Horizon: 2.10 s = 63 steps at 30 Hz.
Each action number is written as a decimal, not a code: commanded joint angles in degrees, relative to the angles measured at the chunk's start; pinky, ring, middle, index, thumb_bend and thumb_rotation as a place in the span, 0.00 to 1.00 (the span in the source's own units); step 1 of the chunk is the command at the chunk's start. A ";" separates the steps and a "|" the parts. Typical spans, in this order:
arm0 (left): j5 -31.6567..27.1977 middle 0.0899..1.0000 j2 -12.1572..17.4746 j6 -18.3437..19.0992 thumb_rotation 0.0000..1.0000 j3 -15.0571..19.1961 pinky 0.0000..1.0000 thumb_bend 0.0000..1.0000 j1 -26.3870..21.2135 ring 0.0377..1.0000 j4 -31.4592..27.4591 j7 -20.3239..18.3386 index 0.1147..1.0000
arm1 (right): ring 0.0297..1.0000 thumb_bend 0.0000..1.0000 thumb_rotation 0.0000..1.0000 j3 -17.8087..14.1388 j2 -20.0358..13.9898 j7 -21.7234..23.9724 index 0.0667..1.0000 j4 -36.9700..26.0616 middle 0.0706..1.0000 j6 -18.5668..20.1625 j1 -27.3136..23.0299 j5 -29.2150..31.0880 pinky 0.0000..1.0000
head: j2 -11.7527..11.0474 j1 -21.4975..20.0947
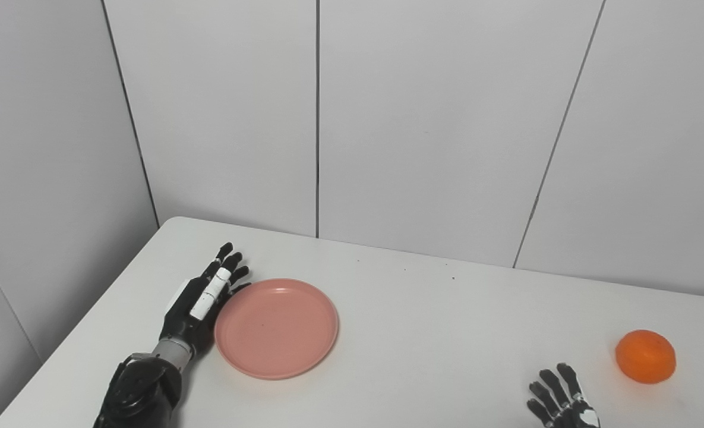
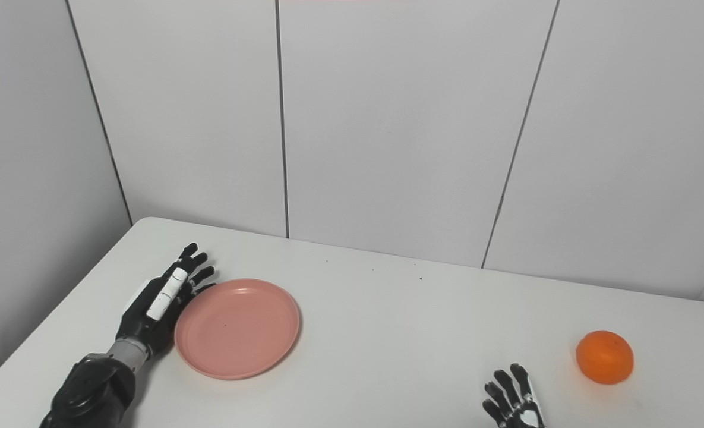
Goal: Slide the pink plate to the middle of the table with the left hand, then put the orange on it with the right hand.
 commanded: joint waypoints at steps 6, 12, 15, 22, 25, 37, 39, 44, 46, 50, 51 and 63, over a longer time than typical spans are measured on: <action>1.13 0.97 -1.66 1.62 0.70 -1.53 0.82 0.89 -1.15 0.92 -4.53 1.50 0.97 | 0.87 0.73 1.00 0.15 0.32 -0.18 0.94 1.34 0.90 0.95 2.27 0.08 0.87 | 0.16 -0.12; 1.17 0.96 -2.90 2.25 0.70 -2.31 0.81 0.90 -1.45 0.91 -5.63 1.44 0.97 | 0.88 0.73 1.00 0.22 0.28 -0.22 0.95 1.39 0.90 0.83 2.17 -0.03 0.87 | 0.15 -0.07; 1.80 0.96 -3.38 3.15 0.70 -2.83 0.81 0.91 -1.28 0.91 -6.60 1.97 0.97 | 0.87 0.73 1.00 0.21 0.40 -0.34 0.94 1.36 0.90 0.95 2.16 -0.03 0.87 | 0.19 -0.14; 2.99 0.95 -5.05 5.23 0.70 -3.69 0.82 0.91 -0.45 0.90 -8.98 3.56 0.97 | 0.88 0.72 1.00 0.31 0.44 -0.47 0.95 1.28 0.90 1.11 2.21 0.11 0.88 | 0.30 -0.18; 3.39 0.96 -5.76 5.84 0.72 -4.39 0.83 0.89 -0.07 0.91 -9.69 3.66 0.98 | 0.88 0.72 1.00 0.32 0.49 -0.52 0.94 1.25 0.90 1.24 2.21 0.15 0.88 | 0.30 -0.18; 3.19 0.96 -7.52 6.31 0.70 -5.34 0.86 0.88 0.24 0.92 -8.83 2.96 0.97 | 0.88 0.72 0.99 0.47 0.67 -0.64 0.94 1.48 0.90 1.08 2.12 -0.09 0.88 | 0.42 -0.30; 3.33 0.96 -7.54 6.20 0.71 -5.51 0.88 0.88 0.28 0.93 -8.77 2.91 0.98 | 0.87 0.72 1.00 0.51 0.66 -0.66 0.94 1.44 0.90 1.05 2.12 -0.22 0.88 | 0.46 -0.33; 2.79 0.97 -7.84 6.03 0.71 -5.67 0.89 0.85 0.51 0.94 -8.54 2.40 1.00 | 0.87 0.72 0.99 0.50 0.72 -0.60 0.94 1.28 0.90 1.22 2.20 0.01 0.87 | 0.64 -0.38; 2.58 0.98 -7.97 5.86 0.71 -5.69 0.90 0.83 0.61 0.94 -8.47 2.12 1.00 | 0.87 0.72 0.99 0.56 0.71 -0.67 0.94 1.14 0.90 1.38 2.25 -0.17 0.87 | 0.64 -0.38; 3.07 0.98 -8.21 5.70 0.72 -6.08 0.88 0.82 0.71 0.94 -8.42 2.08 1.00 | 0.87 0.72 0.99 0.54 0.79 -0.73 0.94 1.11 0.90 1.43 2.23 -0.10 0.87 | 0.71 -0.38; 3.19 0.98 -8.20 5.66 0.72 -6.24 0.87 0.84 0.73 0.94 -8.39 2.00 1.00 | 0.87 0.72 0.99 0.52 0.86 -0.81 0.94 1.01 0.90 1.61 2.24 -0.07 0.87 | 0.71 -0.38; 4.89 0.94 -10.62 7.54 0.69 -7.39 0.84 0.91 1.22 0.90 -9.98 4.40 0.96 | 0.87 0.71 1.00 0.96 0.97 -1.22 0.94 0.35 0.90 2.12 2.42 -0.56 0.87 | 1.27 -1.10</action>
